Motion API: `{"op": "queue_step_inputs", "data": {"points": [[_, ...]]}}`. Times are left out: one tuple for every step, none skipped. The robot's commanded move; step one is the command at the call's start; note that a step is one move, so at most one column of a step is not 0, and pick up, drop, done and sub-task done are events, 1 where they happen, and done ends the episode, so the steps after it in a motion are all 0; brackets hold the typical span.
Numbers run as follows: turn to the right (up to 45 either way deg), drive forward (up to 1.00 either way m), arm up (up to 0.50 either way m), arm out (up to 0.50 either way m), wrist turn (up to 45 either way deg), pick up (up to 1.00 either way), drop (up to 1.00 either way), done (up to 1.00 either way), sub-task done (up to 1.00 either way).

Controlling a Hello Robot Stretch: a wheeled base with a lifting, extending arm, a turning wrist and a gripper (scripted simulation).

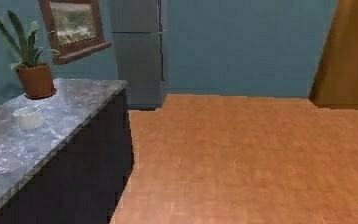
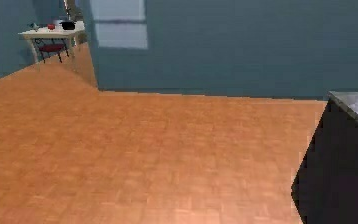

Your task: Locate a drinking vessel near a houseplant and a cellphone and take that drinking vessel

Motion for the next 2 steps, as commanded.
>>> {"op": "queue_step_inputs", "data": {"points": [[0.0,0.6,0.0,0.0,0.0,0.0,0.0,0.0,0.0],[-45.0,0.0,0.0,0.0,0.0,0.0,0.0,0.0,0.0]]}}
